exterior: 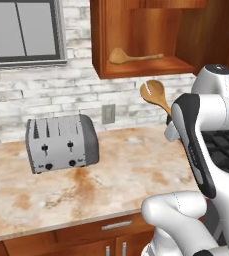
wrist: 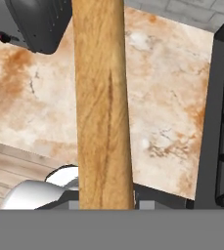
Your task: Organize the utensils by type. Pick up the wooden spoons from the counter and place them in the open cabinet. Then pick up the metallic utensils from the counter and place them in the open drawer.
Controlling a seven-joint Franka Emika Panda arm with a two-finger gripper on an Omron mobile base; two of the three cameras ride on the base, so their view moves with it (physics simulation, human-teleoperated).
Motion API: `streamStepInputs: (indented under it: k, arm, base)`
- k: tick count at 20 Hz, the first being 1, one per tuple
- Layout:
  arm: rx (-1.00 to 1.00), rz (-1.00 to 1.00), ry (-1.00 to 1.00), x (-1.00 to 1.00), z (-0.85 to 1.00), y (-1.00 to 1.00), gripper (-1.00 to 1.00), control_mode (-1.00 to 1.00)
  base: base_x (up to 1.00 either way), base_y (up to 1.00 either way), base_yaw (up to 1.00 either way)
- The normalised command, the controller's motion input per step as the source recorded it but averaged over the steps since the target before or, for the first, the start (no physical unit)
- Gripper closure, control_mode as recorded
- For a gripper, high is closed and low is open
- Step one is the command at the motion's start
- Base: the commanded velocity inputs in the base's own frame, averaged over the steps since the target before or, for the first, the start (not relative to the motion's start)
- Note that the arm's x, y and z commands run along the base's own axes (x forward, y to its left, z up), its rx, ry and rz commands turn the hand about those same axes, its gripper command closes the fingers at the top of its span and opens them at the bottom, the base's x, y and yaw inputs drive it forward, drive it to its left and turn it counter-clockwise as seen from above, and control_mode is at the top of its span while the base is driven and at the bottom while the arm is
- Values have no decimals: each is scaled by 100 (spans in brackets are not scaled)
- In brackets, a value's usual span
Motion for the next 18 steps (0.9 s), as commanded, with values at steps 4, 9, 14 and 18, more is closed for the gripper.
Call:
streamStepInputs:
  k: [4, 9, 14, 18]
  arm:
    - [0, 0, 0, 0, 0, 0, 100, 100]
    - [0, 0, 0, 0, 0, 0, 100, 100]
    - [0, 0, 0, 0, 0, 0, 100, 100]
    - [0, 0, 0, 0, 0, 0, 100, 100]
  base:
    - [46, 0, 5]
    - [11, 1, 1]
    - [0, 0, 0]
    - [0, 0, 0]
